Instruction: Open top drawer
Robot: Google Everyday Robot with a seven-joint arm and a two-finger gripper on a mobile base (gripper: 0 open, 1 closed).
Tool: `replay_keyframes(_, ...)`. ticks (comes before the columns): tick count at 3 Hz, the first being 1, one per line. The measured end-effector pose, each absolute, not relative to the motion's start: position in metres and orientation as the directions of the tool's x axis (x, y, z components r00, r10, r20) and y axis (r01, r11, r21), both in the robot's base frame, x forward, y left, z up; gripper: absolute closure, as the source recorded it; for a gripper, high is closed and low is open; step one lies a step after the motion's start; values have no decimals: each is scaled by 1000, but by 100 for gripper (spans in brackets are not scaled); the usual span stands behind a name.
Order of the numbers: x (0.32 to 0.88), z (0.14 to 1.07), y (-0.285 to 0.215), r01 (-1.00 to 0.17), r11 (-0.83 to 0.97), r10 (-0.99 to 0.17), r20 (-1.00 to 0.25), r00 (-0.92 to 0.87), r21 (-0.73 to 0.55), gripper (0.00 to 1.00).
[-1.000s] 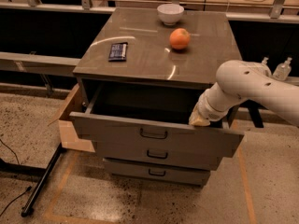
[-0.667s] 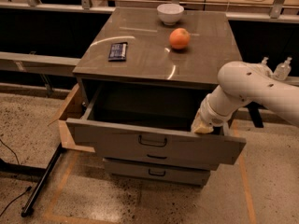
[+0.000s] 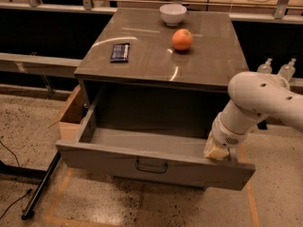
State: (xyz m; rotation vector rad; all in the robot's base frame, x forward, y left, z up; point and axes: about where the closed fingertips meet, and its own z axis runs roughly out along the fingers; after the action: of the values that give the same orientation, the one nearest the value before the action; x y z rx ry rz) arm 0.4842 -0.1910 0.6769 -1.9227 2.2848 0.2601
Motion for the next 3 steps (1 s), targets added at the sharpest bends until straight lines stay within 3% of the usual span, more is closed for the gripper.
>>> replay_keyframes(3,367,691,-184,-926,286,-941,-108,-319,246,100)
